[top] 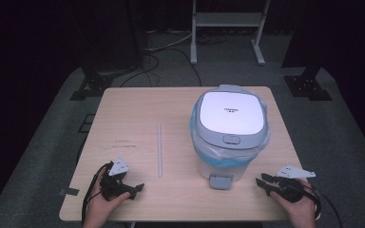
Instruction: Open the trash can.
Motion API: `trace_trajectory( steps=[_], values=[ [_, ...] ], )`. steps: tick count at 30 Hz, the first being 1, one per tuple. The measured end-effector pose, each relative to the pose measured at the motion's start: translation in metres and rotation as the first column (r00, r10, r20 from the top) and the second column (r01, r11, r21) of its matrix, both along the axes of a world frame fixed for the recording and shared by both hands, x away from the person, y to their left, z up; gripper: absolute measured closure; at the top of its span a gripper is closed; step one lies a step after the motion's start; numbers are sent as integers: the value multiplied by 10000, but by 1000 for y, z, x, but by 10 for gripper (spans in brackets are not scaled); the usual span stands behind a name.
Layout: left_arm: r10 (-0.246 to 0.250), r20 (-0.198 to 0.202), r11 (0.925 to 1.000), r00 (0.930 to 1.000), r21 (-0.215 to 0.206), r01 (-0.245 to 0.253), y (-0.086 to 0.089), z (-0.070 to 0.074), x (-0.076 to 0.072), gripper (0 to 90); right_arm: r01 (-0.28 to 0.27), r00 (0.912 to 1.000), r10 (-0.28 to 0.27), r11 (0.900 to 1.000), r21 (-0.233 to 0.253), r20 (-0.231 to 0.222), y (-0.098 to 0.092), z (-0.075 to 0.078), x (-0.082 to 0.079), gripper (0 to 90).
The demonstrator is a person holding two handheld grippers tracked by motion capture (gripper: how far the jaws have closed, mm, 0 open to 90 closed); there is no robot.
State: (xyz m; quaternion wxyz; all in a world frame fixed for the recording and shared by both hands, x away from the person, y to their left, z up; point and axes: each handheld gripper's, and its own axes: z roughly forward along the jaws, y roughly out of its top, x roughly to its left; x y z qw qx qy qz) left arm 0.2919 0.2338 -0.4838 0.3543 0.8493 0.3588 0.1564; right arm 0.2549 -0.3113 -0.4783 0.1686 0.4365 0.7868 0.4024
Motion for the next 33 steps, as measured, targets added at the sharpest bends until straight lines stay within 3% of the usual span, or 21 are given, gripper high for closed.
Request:
trace_trajectory(
  steps=[9, 15, 33],
  values=[
    [8, 3, 10000, 10000, -1, -8, 0, 0, 0, 0, -644, 9979, 639, 9963, 571, 96, 6, 9, -6, 892],
    [18, 4, 10000, 10000, -7, -18, 0, 0, 0, 0, -989, 9951, 976, 9901, 996, 175, 13, 12, -7, 897],
    [27, 2, 10000, 10000, -7, -27, 0, 0, 0, 0, -1555, 9876, 1521, 9815, 1119, 381, 35, 17, -8, 898]
  ],
)
